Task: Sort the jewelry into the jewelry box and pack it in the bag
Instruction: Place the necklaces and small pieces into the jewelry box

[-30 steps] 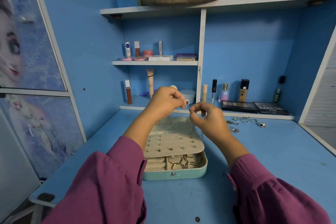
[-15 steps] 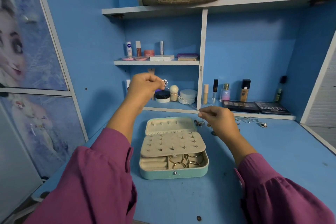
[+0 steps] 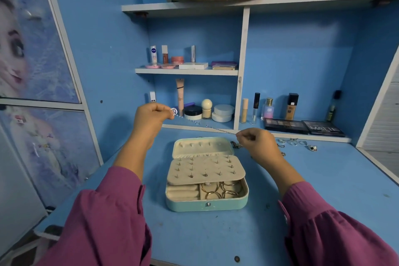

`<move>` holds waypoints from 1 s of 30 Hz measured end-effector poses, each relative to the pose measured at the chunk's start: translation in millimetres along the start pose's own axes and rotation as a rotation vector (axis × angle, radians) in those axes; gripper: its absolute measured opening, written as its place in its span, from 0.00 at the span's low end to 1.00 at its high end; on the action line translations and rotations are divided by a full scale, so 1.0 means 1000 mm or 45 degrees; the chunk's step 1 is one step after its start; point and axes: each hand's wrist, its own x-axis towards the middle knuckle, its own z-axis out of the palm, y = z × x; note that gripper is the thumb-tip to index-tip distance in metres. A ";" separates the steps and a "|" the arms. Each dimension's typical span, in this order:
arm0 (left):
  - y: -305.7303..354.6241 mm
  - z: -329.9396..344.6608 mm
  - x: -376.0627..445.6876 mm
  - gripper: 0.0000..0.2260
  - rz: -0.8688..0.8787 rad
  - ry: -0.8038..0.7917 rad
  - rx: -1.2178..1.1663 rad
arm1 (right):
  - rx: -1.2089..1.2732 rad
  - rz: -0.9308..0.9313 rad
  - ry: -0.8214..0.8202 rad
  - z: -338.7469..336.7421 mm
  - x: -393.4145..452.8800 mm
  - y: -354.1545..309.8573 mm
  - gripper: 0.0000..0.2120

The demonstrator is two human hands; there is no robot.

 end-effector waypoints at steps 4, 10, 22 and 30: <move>-0.034 0.002 -0.007 0.07 -0.056 -0.120 0.029 | 0.225 0.013 0.018 0.005 -0.001 -0.012 0.05; -0.059 0.012 -0.007 0.07 0.001 -0.417 0.320 | 0.210 -0.102 -0.137 0.027 0.003 -0.045 0.02; -0.066 0.023 0.012 0.05 0.108 -0.598 0.822 | 0.275 -0.216 -0.290 0.049 0.017 -0.078 0.06; -0.051 0.005 0.005 0.04 0.022 -0.759 0.668 | 0.211 -0.168 -0.410 0.054 0.018 -0.077 0.05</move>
